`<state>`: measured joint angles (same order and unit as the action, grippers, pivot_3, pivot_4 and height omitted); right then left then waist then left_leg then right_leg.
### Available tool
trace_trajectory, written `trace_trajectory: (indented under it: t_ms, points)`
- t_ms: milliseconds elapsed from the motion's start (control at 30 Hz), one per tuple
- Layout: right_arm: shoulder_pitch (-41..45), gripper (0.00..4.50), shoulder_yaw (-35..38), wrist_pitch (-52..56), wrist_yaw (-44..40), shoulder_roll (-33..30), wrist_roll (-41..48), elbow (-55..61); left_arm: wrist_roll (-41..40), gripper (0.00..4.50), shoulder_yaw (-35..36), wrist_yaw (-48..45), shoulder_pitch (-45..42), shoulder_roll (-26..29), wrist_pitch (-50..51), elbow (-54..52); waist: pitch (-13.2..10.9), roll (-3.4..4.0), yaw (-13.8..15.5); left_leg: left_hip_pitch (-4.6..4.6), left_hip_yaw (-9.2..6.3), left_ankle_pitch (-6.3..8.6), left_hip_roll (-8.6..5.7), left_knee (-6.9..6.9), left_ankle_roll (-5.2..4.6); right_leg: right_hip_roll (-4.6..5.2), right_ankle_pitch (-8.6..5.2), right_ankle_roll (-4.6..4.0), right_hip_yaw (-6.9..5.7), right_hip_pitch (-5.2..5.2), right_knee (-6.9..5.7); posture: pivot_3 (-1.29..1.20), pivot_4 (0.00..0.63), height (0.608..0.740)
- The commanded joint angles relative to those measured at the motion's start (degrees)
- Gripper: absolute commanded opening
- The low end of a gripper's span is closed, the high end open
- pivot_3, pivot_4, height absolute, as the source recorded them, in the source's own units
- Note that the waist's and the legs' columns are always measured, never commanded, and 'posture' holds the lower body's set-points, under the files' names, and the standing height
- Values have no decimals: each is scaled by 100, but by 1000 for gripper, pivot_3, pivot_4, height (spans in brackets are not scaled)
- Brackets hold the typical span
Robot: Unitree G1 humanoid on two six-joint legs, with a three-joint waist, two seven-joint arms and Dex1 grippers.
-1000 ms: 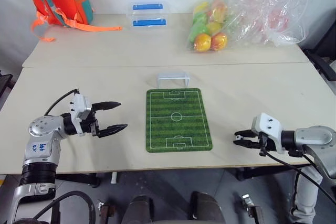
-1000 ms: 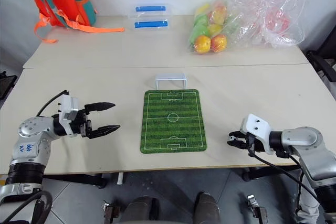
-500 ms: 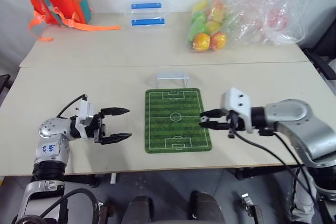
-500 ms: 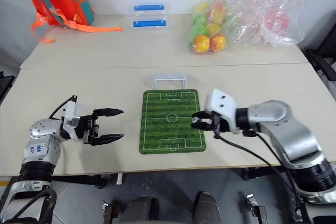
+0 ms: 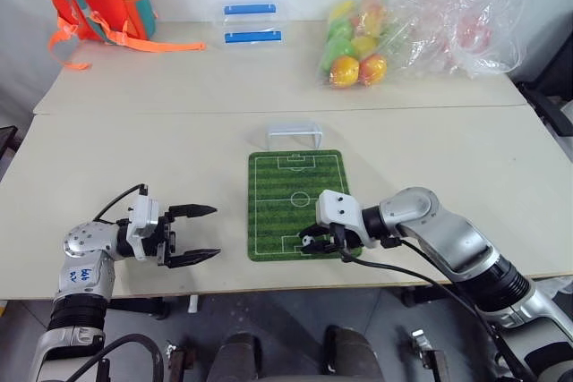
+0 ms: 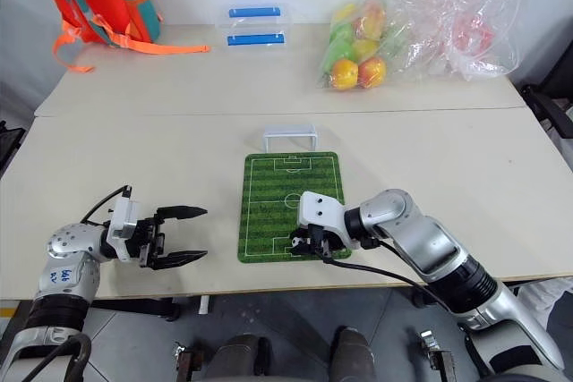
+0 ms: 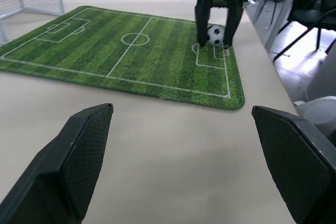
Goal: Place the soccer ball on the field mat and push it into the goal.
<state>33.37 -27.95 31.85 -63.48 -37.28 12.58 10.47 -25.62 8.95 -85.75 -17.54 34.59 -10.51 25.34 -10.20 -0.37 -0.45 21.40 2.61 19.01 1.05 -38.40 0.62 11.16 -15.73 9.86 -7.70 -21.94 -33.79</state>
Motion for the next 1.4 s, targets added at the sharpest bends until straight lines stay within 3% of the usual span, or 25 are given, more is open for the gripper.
trace_trajectory:
  t_ms: [33, 733, 967, 1400]
  points:
    - [136, 854, -52, -324, -213, 73, -151, -77, -161, 4500, 110, 101, 110, -4, 26, -296, 0, 0, -20, -1, 1, 0, 0, 1, 0, 0, 0, 0, 1, 0, 0, 0, 150, 740]
    - [255, 854, -28, -597, -443, 418, -464, -547, -125, 4500, 56, 410, -31, -147, 39, -323, 0, 0, -109, -1, 0, 0, 0, 0, 0, 0, 0, 0, 1, 1, -2, 0, 150, 740]
    - [254, 3101, -4, -640, -483, 447, -500, -552, -75, 4500, 47, 481, -136, -193, 11, -217, 0, 0, -111, -3, 0, 0, 0, -9, 0, 0, 0, 0, 3, 3, -6, 0, 150, 740]
    - [722, 3101, 549, 106, -440, 467, 82, 595, -27, 4500, -15, 509, -419, -319, -73, 53, 0, 0, -109, -1, -1, 0, 2, -11, 1, 0, 0, 0, 3, 0, -9, 0, 150, 740]
